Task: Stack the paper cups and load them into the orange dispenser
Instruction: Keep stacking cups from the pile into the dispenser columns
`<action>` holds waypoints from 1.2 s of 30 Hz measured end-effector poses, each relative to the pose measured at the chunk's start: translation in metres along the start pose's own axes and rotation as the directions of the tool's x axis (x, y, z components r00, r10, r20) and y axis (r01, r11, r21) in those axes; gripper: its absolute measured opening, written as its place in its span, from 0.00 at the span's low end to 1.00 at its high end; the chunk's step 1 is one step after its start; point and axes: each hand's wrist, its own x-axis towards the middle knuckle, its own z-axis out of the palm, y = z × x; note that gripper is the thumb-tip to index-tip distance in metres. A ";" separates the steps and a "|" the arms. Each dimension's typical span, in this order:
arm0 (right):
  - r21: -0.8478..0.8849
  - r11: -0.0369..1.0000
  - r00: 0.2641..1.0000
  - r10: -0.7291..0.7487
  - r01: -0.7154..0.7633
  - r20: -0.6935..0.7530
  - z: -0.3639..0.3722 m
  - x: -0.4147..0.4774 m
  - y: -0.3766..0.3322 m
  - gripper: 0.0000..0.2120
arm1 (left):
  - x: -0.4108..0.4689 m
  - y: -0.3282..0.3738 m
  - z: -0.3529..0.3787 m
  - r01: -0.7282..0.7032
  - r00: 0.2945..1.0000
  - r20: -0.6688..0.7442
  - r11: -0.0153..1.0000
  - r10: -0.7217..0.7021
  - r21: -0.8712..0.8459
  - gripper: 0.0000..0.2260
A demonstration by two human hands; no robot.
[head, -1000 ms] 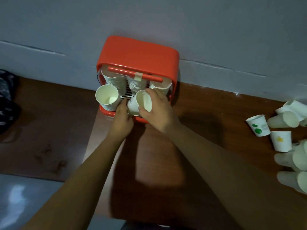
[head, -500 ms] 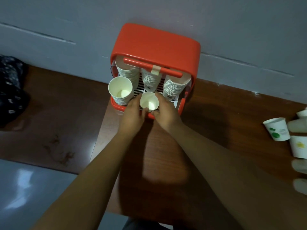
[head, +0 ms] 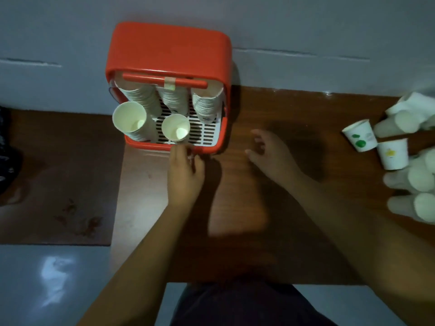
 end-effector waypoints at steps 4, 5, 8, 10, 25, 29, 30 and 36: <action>-0.124 0.979 0.981 0.145 -0.161 -0.127 -0.082 -0.029 0.093 0.26 | 0.012 0.043 0.063 -0.017 0.915 0.402 0.999 0.030 -0.035 0.04; -0.164 0.966 0.970 0.171 -0.200 -0.174 -0.102 -0.034 0.116 0.26 | 0.016 0.057 0.080 -0.035 0.876 0.482 0.999 0.029 0.004 0.03; -0.224 0.925 0.926 0.236 -0.306 -0.294 -0.158 -0.048 0.178 0.21 | 0.026 0.097 0.134 -0.086 0.769 0.639 0.986 -0.023 0.139 0.11; -0.214 0.902 0.894 0.292 -0.376 -0.341 -0.190 -0.052 0.213 0.17 | 0.033 0.129 0.170 -0.102 0.720 0.692 0.980 -0.044 0.168 0.15; -0.274 0.868 0.904 0.359 -0.415 -0.232 -0.225 -0.005 0.330 0.31 | 0.075 0.256 0.396 0.237 0.685 0.654 0.947 -0.321 0.217 0.40; -0.314 0.870 0.922 0.330 -0.380 -0.201 -0.209 0.002 0.334 0.30 | 0.066 0.256 0.396 0.379 0.663 0.668 0.921 -0.340 0.092 0.28; -0.307 0.876 0.925 0.323 -0.371 -0.198 -0.207 0.002 0.333 0.33 | 0.064 0.254 0.391 0.416 0.664 0.666 0.908 -0.340 0.048 0.31; -0.105 0.958 0.952 0.246 -0.267 -0.180 -0.208 -0.002 0.300 0.31 | 0.051 0.231 0.326 0.460 0.753 0.590 0.874 -0.292 -0.156 0.24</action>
